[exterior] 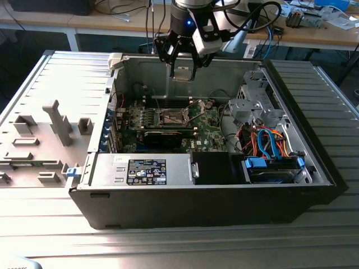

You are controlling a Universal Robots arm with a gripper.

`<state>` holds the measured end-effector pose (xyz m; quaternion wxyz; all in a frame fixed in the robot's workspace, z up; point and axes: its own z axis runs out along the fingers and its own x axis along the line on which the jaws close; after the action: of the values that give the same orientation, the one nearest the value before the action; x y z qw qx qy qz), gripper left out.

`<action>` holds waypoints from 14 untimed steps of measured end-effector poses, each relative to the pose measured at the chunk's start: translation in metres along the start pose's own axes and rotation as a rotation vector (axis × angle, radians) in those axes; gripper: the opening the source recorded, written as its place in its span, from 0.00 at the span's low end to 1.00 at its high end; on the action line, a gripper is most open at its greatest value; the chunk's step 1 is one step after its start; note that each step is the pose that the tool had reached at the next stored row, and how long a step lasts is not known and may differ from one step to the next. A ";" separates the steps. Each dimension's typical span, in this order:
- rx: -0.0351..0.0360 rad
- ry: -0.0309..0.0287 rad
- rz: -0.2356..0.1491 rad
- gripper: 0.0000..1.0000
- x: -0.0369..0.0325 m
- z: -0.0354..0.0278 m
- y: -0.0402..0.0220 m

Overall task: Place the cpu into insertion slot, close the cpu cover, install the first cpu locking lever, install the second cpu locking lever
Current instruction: 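Place the cpu into insertion slot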

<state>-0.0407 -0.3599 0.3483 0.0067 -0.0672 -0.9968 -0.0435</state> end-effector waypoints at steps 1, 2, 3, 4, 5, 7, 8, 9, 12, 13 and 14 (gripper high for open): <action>-0.0001 -0.0001 0.002 0.54 0.0000 0.0000 0.0000; -0.0001 -0.0003 0.003 0.54 0.0000 0.0000 0.0000; -0.0002 -0.0003 0.004 0.54 0.0000 0.0000 0.0000; -0.0002 -0.0005 0.005 0.54 0.0000 0.0001 0.0000; -0.0002 -0.0006 0.006 0.54 0.0000 0.0001 0.0000; -0.0003 -0.0007 0.008 0.54 0.0000 0.0001 0.0000; -0.0003 -0.0009 0.010 0.54 0.0000 0.0001 0.0000; -0.0003 -0.0010 0.012 0.54 0.0000 0.0000 0.0000; -0.0004 -0.0013 0.015 0.54 0.0000 0.0001 0.0000; -0.0004 -0.0014 0.016 0.54 0.0000 0.0001 0.0000; -0.0005 -0.0015 0.017 0.54 0.0000 0.0001 0.0000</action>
<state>-0.0407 -0.3598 0.3482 0.0063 -0.0757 -0.9962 -0.0436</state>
